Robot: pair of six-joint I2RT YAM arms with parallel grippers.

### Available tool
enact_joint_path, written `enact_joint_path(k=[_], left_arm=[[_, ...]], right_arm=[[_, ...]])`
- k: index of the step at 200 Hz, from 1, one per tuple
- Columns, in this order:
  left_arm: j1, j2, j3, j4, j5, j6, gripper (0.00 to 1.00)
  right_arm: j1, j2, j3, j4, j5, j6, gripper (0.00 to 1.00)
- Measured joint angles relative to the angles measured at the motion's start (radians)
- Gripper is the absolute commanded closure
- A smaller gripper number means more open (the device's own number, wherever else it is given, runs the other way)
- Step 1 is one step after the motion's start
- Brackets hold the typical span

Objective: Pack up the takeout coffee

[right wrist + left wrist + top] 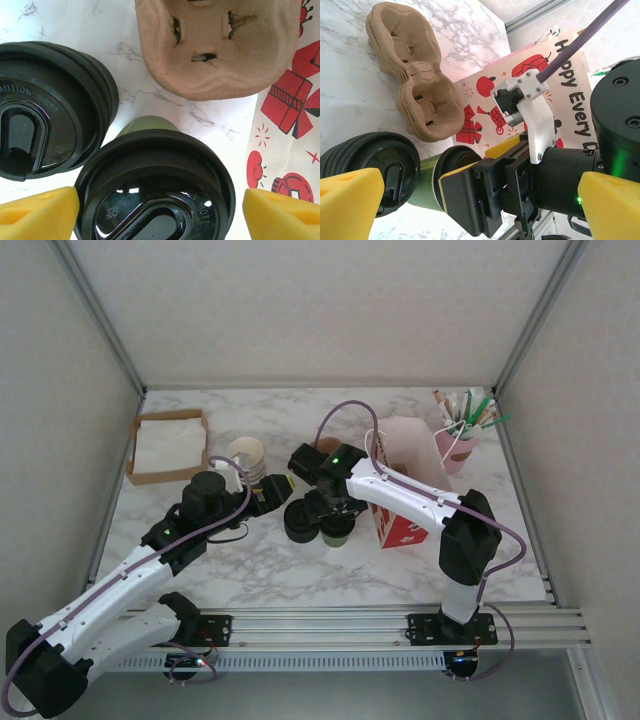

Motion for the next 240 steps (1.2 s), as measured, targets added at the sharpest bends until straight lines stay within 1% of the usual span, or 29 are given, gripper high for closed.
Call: enact_joint_path(k=[105, 151, 207, 240], left_arm=[[0.000, 0.014, 0.000, 0.000, 0.011, 0.000, 0.00], [0.000, 0.020, 0.000, 0.000, 0.014, 0.000, 0.00], [0.000, 0.034, 0.009, 0.000, 0.014, 0.000, 0.01], [0.000, 0.034, 0.009, 0.000, 0.015, 0.000, 0.00]], right_arm=[[-0.001, -0.011, -0.038, 0.015, -0.031, 0.000, 0.17], [-0.001, -0.015, -0.041, 0.013, -0.033, 0.000, 0.17], [-0.001, -0.037, -0.041, 0.010, -0.032, 0.000, 0.14], [-0.001, -0.047, -0.049, 0.011, -0.033, 0.000, 0.16]])
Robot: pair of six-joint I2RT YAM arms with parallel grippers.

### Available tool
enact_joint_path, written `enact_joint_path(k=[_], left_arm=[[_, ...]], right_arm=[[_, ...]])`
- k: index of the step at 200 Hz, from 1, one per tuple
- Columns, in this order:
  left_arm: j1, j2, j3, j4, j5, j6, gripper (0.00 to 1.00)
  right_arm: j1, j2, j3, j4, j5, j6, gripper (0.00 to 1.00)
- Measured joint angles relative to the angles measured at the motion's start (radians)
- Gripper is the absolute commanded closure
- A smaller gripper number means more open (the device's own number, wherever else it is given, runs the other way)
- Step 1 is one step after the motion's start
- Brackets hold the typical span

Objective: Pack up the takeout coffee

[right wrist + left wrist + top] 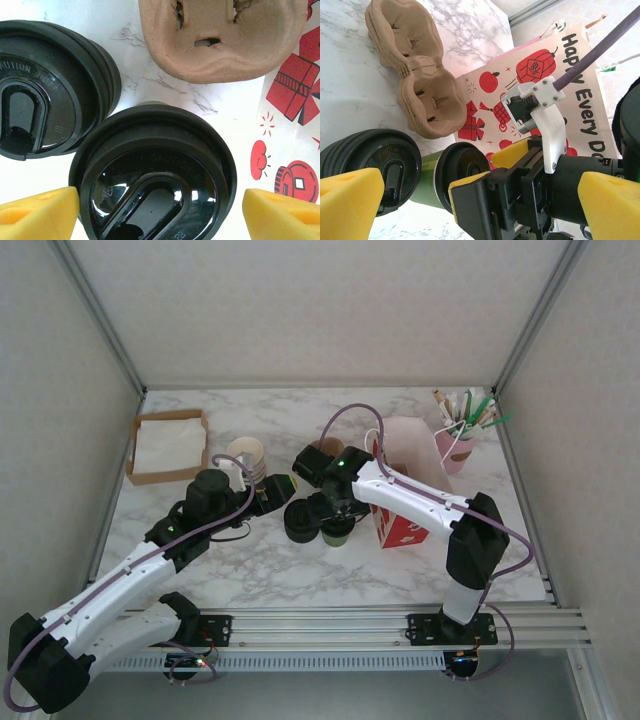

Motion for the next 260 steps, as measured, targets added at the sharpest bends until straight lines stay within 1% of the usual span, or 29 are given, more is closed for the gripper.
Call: enact_joint_path(k=[45, 63, 137, 260], left_arm=[[0.000, 0.012, 0.003, 0.000, 0.000, 0.000, 0.00], [0.000, 0.012, 0.003, 0.000, 0.000, 0.000, 0.00], [0.000, 0.011, 0.005, 0.000, 0.000, 0.000, 0.00], [0.000, 0.009, 0.006, 0.000, 0.000, 0.000, 0.00]], right_arm=[[0.000, 0.000, -0.013, 0.002, 0.000, 0.000, 0.18], [0.000, 0.000, -0.014, 0.004, -0.001, 0.000, 0.21], [0.000, 0.000, -0.014, 0.004, -0.003, -0.001, 0.19], [-0.001, 0.000, -0.014, 0.012, -0.025, -0.019, 0.22]])
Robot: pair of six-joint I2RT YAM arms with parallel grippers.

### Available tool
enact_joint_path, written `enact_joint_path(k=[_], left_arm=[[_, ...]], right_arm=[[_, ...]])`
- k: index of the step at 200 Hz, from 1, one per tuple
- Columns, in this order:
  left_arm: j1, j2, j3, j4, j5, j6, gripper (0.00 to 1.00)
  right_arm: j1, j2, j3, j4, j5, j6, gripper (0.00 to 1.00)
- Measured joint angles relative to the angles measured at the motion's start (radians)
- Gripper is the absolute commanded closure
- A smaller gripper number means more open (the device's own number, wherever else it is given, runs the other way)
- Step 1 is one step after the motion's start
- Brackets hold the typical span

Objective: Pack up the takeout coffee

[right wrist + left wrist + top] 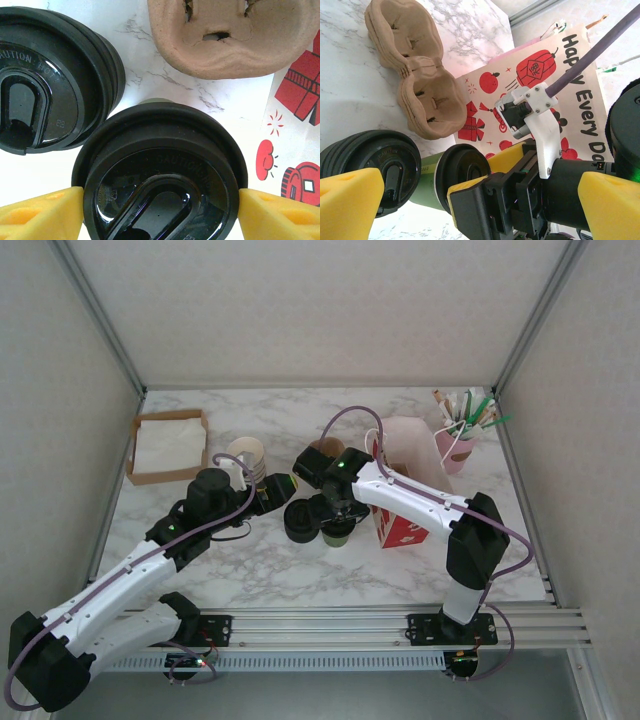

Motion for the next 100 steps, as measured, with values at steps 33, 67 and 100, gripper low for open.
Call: enact_joint_path(k=[33, 67, 100], left_arm=[[0.000, 0.000, 0.000, 0.000, 0.000, 0.000, 0.00], [0.000, 0.002, 0.010, -0.001, 0.000, 0.001, 0.00], [0.000, 0.006, 0.013, 0.000, 0.000, 0.001, 0.00]], right_arm=[[0.000, 0.000, 0.000, 0.003, -0.002, 0.000, 0.22], [0.000, 0.001, 0.000, 0.007, -0.003, -0.004, 0.22], [0.000, 0.001, 0.000, 0.008, -0.003, -0.005, 0.20]])
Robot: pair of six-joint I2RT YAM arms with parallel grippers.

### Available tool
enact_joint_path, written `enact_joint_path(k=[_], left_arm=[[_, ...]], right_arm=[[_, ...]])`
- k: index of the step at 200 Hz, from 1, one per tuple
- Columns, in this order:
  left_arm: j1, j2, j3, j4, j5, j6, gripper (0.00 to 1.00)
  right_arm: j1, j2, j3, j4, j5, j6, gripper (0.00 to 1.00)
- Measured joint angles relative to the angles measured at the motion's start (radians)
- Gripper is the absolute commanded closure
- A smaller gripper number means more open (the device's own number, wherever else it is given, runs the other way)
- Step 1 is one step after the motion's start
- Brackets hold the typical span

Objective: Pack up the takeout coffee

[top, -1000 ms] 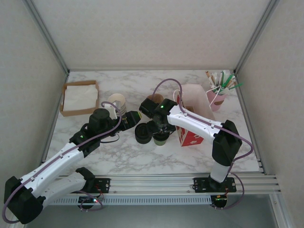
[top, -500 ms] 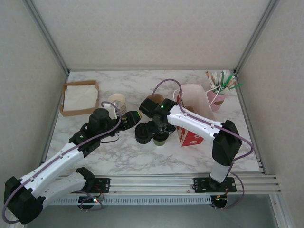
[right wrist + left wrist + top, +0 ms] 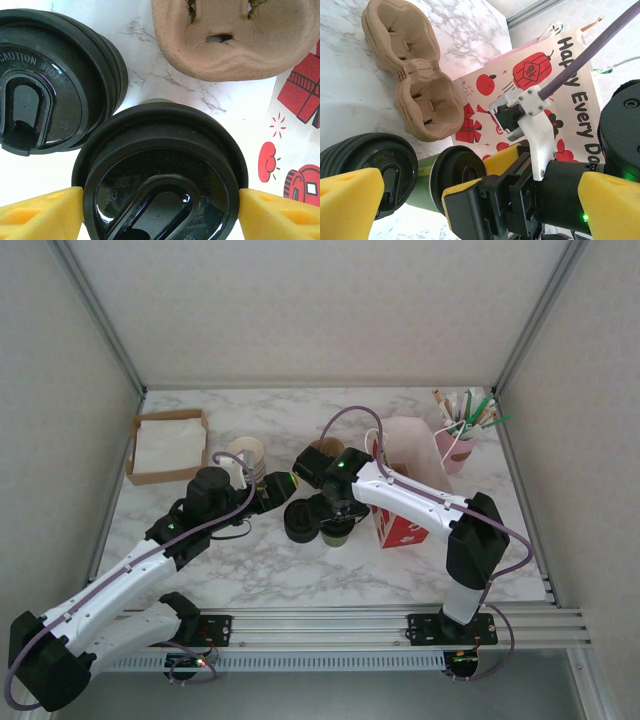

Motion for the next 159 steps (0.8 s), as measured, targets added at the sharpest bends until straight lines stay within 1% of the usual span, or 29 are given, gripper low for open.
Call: enact_joint_path(k=[88, 118, 127, 159], left_arm=[[0.000, 0.003, 0.000, 0.000, 0.000, 0.000, 0.00], [0.000, 0.003, 0.000, 0.000, 0.000, 0.000, 0.00], [0.000, 0.003, 0.000, 0.000, 0.000, 0.000, 0.00], [0.000, 0.003, 0.000, 0.000, 0.000, 0.000, 0.00]], right_arm=[[-0.001, 0.001, -0.007, 0.014, -0.002, -0.002, 0.22], [-0.002, 0.001, -0.009, 0.016, -0.002, -0.002, 0.24], [-0.002, 0.001, -0.009, 0.016, -0.003, -0.002, 0.26], [-0.003, 0.001, -0.009, 0.016, -0.003, -0.003, 0.28]])
